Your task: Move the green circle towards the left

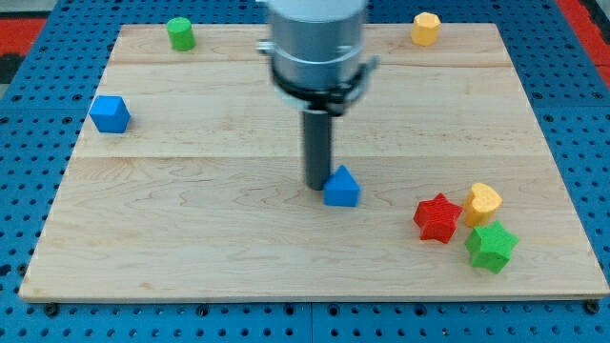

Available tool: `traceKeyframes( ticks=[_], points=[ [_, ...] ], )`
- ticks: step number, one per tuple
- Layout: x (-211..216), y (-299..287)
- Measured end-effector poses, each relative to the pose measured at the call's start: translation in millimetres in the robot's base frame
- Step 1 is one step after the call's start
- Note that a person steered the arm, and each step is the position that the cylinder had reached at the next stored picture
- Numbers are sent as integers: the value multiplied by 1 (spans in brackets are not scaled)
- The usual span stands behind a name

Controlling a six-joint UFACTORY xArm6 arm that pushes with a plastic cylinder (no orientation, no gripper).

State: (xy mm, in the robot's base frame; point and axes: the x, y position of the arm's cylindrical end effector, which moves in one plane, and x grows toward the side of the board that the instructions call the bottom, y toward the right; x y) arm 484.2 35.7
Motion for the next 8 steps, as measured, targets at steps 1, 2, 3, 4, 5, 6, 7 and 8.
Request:
traceKeyframes(
  ticks=[1, 2, 3, 4, 5, 6, 7, 8],
  points=[
    [8, 45],
    [21, 50],
    [27, 47],
    [18, 1],
    [-30, -39],
    [-120, -21],
    [-206, 12],
    [-260, 6]
  ],
)
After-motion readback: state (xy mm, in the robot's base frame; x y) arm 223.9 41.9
